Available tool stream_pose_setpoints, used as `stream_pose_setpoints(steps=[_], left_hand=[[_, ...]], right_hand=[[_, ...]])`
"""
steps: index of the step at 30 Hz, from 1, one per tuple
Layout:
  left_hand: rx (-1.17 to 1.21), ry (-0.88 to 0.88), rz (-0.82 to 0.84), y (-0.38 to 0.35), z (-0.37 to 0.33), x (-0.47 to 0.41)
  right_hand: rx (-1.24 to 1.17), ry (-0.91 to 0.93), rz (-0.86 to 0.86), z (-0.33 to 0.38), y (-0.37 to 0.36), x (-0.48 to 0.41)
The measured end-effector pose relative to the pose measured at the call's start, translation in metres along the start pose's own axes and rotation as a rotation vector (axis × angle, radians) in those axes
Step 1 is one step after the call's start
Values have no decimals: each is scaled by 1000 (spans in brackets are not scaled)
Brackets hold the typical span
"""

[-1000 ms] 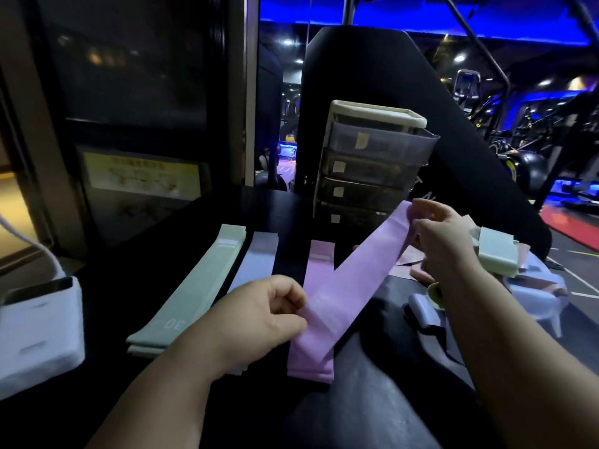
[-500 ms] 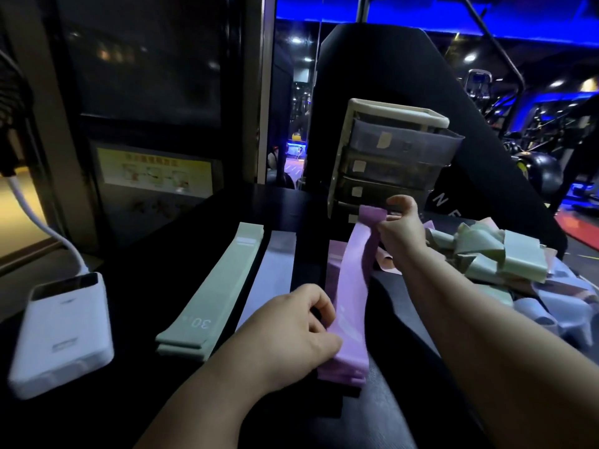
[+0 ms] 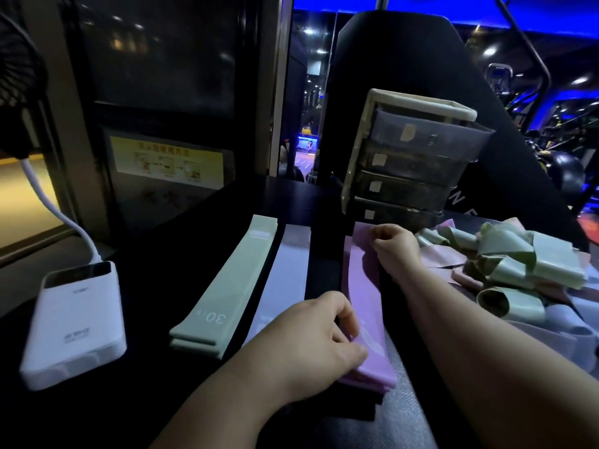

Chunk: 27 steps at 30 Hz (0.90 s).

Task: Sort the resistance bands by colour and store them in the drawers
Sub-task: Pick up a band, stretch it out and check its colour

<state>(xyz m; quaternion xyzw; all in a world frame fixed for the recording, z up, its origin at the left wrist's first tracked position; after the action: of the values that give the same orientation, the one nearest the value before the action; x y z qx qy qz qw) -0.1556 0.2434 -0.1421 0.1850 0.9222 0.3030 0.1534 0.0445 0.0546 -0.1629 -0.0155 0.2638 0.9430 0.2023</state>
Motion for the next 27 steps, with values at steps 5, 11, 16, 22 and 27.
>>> stream_pose_setpoints(steps=[5,11,16,22,27], left_hand=[[-60,18,-5,-4,2,-1],[-185,20,11,-8,4,-1],[-233,6,3,-7,2,0],[-352,-32,-27,-10,-6,3],[-376,-35,-52,-12,-6,4]], right_hand=[[93,37,11,-3,-4,-1],[195,41,15,-8,-9,-5],[241,72,5,-7,-9,-5],[354,145,-5,-7,-11,-3],[409,172,-7,-5,-14,-1]])
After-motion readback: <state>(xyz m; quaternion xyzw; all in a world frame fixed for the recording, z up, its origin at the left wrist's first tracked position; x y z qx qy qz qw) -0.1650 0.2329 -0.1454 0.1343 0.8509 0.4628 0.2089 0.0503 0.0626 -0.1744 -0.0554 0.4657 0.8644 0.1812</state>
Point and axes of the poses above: each hand's wrist, its own x-axis away from the middle knuckle, its own y-axis out of the back of the hand, z = x × y, the point moved 2 cm from there along -x, towards the middle knuckle, and after that the axes turned 12 degrees about -y, right-handed, at the moved point
